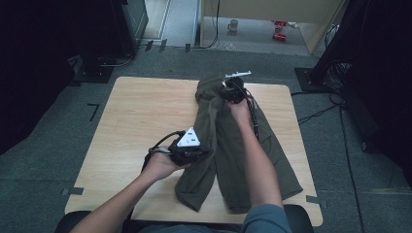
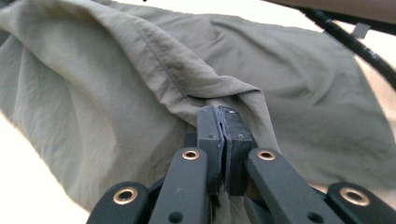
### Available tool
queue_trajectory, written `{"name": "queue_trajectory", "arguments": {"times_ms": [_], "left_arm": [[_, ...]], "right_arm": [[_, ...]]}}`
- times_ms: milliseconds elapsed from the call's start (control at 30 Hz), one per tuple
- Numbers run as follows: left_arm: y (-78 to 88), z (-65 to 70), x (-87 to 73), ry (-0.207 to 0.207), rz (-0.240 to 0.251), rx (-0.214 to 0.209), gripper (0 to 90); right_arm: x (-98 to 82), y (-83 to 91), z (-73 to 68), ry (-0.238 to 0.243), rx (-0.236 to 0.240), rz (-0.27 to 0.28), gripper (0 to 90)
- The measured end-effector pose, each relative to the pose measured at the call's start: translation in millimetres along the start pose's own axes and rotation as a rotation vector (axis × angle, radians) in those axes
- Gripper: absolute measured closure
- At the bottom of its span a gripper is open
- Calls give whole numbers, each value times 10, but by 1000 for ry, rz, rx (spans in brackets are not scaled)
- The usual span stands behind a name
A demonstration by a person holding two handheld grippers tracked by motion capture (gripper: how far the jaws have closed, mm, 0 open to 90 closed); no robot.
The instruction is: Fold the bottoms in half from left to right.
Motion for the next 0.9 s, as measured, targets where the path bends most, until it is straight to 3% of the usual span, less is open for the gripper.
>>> {"name": "queue_trajectory", "arguments": {"times_ms": [133,267,467,700,900], "left_arm": [[-185,67,76,-28,-5,-8,889],[-420,103,78,-13,-16,-31,889],[-752,94,-76,9,-116,-41,887],[-893,18,-222,14,-177,-29,883],[-877,-87,-284,10,-182,-23,885]], "right_arm": [[-90,31,190,-20,-29,-56,885],[-211,33,328,-27,-55,-66,885],[-412,-43,492,-31,-102,-153,884],[-602,-131,555,-22,-120,-175,884],[-627,-183,531,-7,-137,-190,883]]}}
Point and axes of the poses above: each handheld gripper's, and its own axes: y roughly backward along the jaws, x roughly out of its top, z roughly to its right, the point moved 3 cm from there along -y, roughly forward along the jaws, and after that the axes turned 1 degree about x, right-handed, at the moved point
